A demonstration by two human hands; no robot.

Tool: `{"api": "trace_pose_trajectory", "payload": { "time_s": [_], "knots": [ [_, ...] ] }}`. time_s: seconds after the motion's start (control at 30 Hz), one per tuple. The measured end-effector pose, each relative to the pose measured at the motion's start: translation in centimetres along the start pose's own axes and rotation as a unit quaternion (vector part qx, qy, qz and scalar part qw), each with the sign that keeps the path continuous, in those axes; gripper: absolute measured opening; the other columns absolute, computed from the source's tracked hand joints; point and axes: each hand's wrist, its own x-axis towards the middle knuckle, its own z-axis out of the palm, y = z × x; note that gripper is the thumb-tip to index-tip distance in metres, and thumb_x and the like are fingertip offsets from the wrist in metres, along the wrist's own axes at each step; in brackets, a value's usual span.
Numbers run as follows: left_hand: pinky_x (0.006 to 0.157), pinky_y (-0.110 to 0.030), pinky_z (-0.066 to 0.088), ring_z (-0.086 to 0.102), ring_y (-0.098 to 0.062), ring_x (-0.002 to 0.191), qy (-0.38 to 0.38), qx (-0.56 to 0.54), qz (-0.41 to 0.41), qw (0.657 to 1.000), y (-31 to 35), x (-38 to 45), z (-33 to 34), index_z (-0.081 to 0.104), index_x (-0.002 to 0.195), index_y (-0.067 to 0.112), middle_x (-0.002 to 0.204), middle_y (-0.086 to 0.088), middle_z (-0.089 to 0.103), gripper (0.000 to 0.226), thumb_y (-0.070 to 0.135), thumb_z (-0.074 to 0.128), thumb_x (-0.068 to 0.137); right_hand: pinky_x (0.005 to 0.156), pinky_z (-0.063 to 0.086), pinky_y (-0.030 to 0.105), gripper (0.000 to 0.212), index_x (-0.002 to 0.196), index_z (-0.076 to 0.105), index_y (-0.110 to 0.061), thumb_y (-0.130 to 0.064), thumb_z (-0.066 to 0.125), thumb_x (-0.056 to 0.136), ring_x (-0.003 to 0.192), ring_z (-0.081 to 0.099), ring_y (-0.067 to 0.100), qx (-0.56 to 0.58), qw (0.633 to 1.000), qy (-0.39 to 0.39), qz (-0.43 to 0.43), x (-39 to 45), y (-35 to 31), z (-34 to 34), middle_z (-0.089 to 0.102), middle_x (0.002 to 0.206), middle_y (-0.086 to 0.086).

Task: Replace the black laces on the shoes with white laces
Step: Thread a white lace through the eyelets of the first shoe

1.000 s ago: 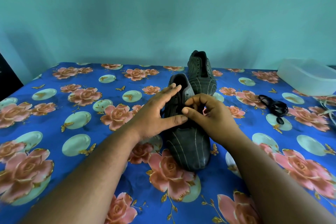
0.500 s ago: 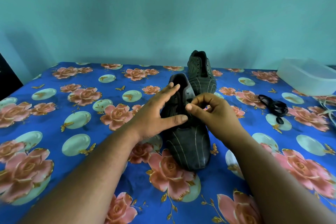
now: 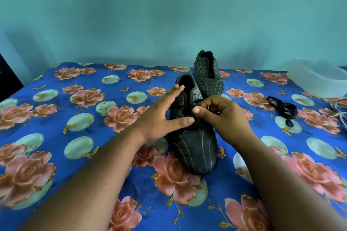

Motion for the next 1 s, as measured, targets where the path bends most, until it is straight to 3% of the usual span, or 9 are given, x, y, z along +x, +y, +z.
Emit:
{"api": "trace_pose_trajectory", "payload": {
  "time_s": [0.1,0.2,0.3,0.43,0.53,0.63,0.73,0.9,1.0],
  "knots": [
    [0.103,0.006,0.015,0.005,0.009,0.151,0.001,0.004,0.002,1.000,0.0,0.0,0.0,0.023,0.160,0.040,0.167,0.022,0.011,0.097,0.057,0.071,0.078,0.054,0.043,0.019,0.013,0.082,0.071,-0.014,-0.024,0.075,0.089,0.057,0.052,0.007,0.105,0.994,0.011,0.017,-0.1,-0.5,-0.1,0.063,0.062,-0.004],
    [0.108,0.000,0.012,0.005,0.009,0.151,0.005,0.007,-0.002,1.000,0.1,0.1,0.0,0.024,0.159,0.041,0.167,0.022,0.012,0.098,0.059,0.071,0.076,0.050,0.045,0.023,0.014,0.078,0.068,-0.021,-0.031,0.070,0.087,0.056,0.052,0.010,0.274,0.959,0.050,0.059,0.1,-1.2,-0.7,0.061,0.068,-0.004],
    [0.101,0.008,0.014,0.007,0.010,0.150,0.003,0.006,-0.003,1.000,0.1,0.0,0.0,0.023,0.160,0.039,0.167,0.021,0.012,0.098,0.057,0.072,0.077,0.052,0.034,0.028,0.025,0.075,0.056,-0.020,-0.026,0.064,0.098,0.056,0.039,0.014,0.357,0.922,0.132,0.070,0.6,-0.6,-1.5,0.051,0.069,-0.001],
    [0.095,0.011,0.015,0.006,0.009,0.150,0.001,0.001,-0.003,1.000,0.1,-0.1,0.0,0.023,0.160,0.036,0.168,0.019,0.012,0.094,0.048,0.074,0.082,0.048,0.044,0.024,0.009,0.095,0.060,-0.019,-0.025,0.059,0.102,0.064,0.049,0.010,0.093,0.975,0.169,0.114,0.9,0.7,-1.3,0.059,0.085,-0.002],
    [0.094,0.012,0.015,0.007,0.011,0.148,0.002,-0.002,-0.002,1.000,0.3,0.0,0.0,0.023,0.160,0.035,0.168,0.018,0.012,0.094,0.047,0.073,0.081,0.077,0.049,0.028,0.012,0.106,0.064,-0.031,-0.039,0.064,0.097,0.090,0.055,0.006,-0.011,0.991,0.136,0.000,0.8,1.2,-0.5,0.060,0.099,-0.015],
    [0.095,0.012,0.015,0.006,0.009,0.149,0.004,-0.009,-0.004,1.000,0.4,-0.1,0.0,0.024,0.160,0.035,0.168,0.017,0.013,0.096,0.050,0.073,0.078,0.093,0.044,0.028,0.012,0.099,0.066,-0.041,-0.049,0.069,0.090,0.112,0.053,0.012,-0.097,0.989,0.065,-0.090,0.3,1.2,0.1,0.059,0.103,-0.021],
    [0.095,0.011,0.016,0.006,0.007,0.151,0.005,-0.007,0.000,1.000,0.3,-0.1,0.1,0.025,0.160,0.034,0.169,0.016,0.013,0.097,0.050,0.072,0.078,0.091,0.040,0.025,0.013,0.086,0.064,-0.041,-0.035,0.073,0.092,0.106,0.055,0.014,-0.152,0.979,0.044,-0.127,0.3,1.1,0.4,0.061,0.096,-0.017],
    [0.100,0.009,0.014,0.006,0.009,0.150,0.003,0.001,-0.002,1.000,0.2,0.1,0.0,0.024,0.160,0.038,0.168,0.018,0.011,0.098,0.055,0.072,0.076,0.064,0.043,0.017,0.016,0.087,0.063,-0.028,-0.027,0.061,0.103,0.070,0.052,0.004,0.093,0.995,0.036,-0.006,0.1,-0.3,0.0,0.057,0.073,-0.019],
    [0.104,0.005,0.015,0.007,0.009,0.150,0.000,0.008,-0.003,1.000,0.2,0.1,0.0,0.023,0.160,0.039,0.168,0.019,0.011,0.099,0.058,0.070,0.075,0.063,0.045,0.017,0.020,0.085,0.060,-0.020,-0.019,0.055,0.104,0.067,0.052,0.006,0.277,0.946,0.165,0.028,0.2,-1.7,-0.7,0.058,0.070,-0.014]
  ]
}}
